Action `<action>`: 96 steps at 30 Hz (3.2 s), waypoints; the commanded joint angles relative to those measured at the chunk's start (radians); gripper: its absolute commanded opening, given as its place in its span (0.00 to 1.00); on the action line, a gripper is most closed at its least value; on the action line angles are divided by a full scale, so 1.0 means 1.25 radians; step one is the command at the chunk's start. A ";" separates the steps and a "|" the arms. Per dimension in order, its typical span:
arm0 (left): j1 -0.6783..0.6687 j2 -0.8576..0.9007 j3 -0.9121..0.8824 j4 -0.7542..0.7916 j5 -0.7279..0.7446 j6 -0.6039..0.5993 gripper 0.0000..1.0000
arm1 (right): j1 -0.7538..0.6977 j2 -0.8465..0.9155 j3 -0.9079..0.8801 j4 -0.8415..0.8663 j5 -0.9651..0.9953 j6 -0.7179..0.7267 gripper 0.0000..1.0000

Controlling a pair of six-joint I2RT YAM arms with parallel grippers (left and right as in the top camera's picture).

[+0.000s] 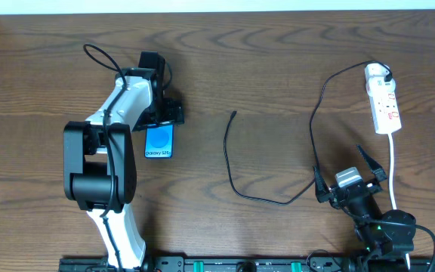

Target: Plug charger to phone and switch on socket

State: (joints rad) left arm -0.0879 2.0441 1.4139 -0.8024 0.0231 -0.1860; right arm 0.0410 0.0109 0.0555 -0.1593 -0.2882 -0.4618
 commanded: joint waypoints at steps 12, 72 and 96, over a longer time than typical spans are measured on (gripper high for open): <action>0.012 0.041 -0.005 0.000 0.011 0.029 0.99 | 0.005 -0.004 -0.004 0.001 -0.002 -0.003 0.99; 0.012 0.020 0.011 -0.028 0.087 0.070 0.79 | 0.005 -0.004 -0.004 0.001 -0.002 -0.003 0.99; 0.012 -0.066 0.006 0.016 0.238 -0.018 0.79 | 0.005 -0.004 -0.004 0.001 -0.002 -0.003 0.99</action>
State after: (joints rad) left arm -0.0750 1.9896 1.4052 -0.7815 0.3523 -0.1883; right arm 0.0410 0.0109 0.0555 -0.1593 -0.2882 -0.4618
